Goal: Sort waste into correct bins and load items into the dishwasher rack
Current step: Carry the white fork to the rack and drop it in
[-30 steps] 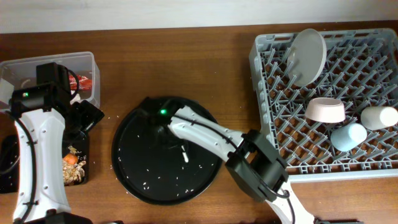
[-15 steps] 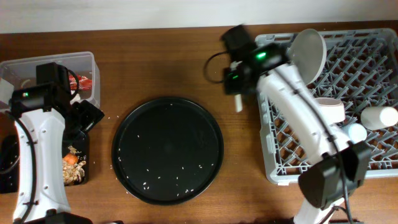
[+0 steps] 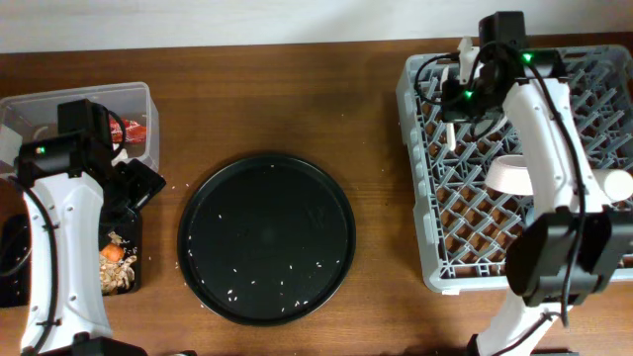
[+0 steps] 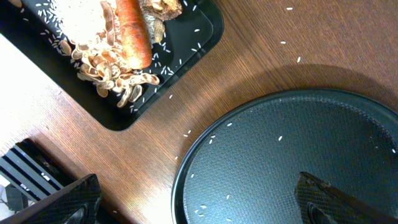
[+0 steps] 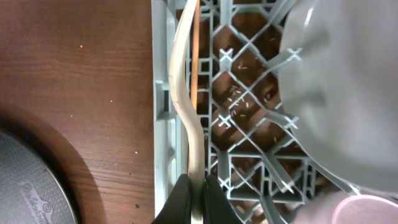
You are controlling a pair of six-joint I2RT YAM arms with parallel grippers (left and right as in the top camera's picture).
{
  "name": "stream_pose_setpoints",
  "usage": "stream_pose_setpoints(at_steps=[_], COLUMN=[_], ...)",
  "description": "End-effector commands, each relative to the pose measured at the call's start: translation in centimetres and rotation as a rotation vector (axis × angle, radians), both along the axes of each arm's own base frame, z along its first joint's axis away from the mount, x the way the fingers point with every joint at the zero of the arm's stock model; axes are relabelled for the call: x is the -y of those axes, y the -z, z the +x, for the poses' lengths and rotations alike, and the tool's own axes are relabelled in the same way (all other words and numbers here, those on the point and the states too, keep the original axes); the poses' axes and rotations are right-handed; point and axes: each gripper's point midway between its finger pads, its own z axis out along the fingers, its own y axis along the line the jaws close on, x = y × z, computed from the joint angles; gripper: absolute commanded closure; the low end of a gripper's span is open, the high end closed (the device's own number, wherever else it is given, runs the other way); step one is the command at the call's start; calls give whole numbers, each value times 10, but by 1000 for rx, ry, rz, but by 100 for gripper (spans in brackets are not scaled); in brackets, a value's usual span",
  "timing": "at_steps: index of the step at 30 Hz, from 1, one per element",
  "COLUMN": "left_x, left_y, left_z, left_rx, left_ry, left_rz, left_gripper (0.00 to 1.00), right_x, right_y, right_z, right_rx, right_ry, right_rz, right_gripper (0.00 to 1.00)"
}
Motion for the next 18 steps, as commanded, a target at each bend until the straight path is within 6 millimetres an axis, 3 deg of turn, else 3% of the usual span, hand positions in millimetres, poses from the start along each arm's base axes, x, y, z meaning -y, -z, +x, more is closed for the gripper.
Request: stream_pose_setpoints(at_steps=[1, 5, 6, 8, 9, 14, 18], left_x=[-3, -3, -3, -3, -3, -3, -3], left_y=[1, 1, 1, 1, 1, 1, 1], left_z=[-1, -1, -1, -1, -1, -1, -1], left_rx=[-8, -8, -8, -8, -8, -8, -8], left_ry=[-15, -15, -15, -16, -16, -16, -15], left_rz=[11, 11, 11, 11, 11, 11, 11], left_gripper=[1, 1, 1, 1, 1, 1, 1], right_x=[-5, -5, -5, -5, -5, -5, -6], right_y=[28, 49, 50, 50, 51, 43, 1], right_z=[8, 10, 10, 9, 8, -3, -27], right_rx=[-46, -89, -92, -94, -100, -143, -146], right_ry=[-24, -24, -24, -24, -23, 35, 96], right_rz=[16, 17, 17, 18, 18, 35, 60], right_gripper=[96, 94, 85, 50, 42, 37, 38])
